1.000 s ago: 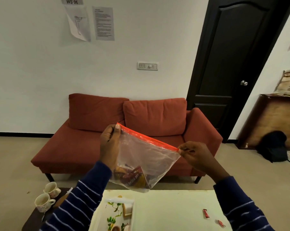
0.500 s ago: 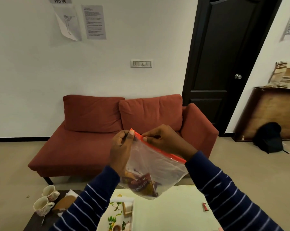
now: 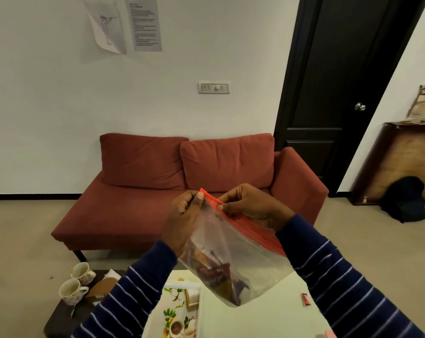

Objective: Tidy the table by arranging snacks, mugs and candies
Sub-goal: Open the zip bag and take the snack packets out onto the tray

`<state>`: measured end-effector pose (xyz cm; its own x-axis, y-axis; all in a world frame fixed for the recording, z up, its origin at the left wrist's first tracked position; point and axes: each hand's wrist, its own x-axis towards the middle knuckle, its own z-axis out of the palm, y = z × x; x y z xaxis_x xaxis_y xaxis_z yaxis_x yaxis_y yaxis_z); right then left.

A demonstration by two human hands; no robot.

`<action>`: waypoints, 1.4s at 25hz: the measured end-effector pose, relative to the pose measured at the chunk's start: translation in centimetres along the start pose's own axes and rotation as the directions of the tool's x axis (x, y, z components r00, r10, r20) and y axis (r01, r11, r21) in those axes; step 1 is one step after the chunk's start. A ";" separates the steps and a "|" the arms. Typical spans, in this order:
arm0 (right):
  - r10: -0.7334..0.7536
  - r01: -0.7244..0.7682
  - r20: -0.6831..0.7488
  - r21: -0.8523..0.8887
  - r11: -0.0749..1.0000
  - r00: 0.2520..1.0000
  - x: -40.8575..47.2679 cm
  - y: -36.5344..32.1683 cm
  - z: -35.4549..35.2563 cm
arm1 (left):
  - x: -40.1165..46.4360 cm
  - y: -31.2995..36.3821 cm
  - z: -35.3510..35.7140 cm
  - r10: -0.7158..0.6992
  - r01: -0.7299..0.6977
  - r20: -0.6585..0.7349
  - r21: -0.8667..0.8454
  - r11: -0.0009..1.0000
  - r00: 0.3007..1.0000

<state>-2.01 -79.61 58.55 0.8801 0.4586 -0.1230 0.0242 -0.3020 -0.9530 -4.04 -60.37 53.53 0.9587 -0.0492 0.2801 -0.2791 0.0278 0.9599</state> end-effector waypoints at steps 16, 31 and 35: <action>-0.365 0.199 -0.241 -0.519 0.832 0.899 0.9 2.1 2.1 | -2.0 0.1 -0.5 0.267 -0.341 0.213 0.612 0.713 0.940; -0.302 0.211 -0.059 -0.590 0.779 0.952 -2.7 4.7 7.0 | -3.7 -0.4 -0.8 0.035 -0.196 0.208 0.832 0.519 0.977; 0.069 0.044 0.123 -0.734 0.678 0.990 -1.0 7.8 8.5 | -5.6 -0.7 -0.5 -0.052 -0.111 0.174 0.799 0.591 0.983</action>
<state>-6.73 -75.30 48.87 0.8149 0.5356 -0.2217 0.4027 -0.7981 -0.4482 -9.20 -59.62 51.24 0.9476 -0.2240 0.2279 -0.3149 -0.7761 0.5464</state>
